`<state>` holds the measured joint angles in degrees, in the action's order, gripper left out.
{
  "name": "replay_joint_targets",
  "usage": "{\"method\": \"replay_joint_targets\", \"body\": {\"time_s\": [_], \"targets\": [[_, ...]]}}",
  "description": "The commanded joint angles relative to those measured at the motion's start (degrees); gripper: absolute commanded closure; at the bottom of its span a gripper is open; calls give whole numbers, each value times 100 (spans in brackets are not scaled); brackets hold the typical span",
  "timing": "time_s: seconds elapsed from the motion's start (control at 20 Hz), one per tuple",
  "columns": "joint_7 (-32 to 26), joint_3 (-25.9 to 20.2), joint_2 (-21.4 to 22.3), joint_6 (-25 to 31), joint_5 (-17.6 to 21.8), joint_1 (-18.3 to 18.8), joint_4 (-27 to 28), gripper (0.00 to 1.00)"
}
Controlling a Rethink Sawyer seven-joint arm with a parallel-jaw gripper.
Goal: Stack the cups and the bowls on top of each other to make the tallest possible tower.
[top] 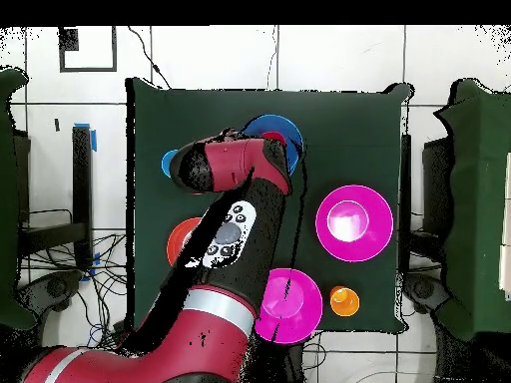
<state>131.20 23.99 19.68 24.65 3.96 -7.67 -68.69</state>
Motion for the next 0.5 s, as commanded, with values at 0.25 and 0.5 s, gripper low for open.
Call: {"method": "replay_joint_targets", "body": {"time_s": [0.25, 0.5], "targets": [[424, -668, -90, -139, -93, 55, 96, 0], [446, -561, -77, -96, -65, -5, 152, 0]]}}
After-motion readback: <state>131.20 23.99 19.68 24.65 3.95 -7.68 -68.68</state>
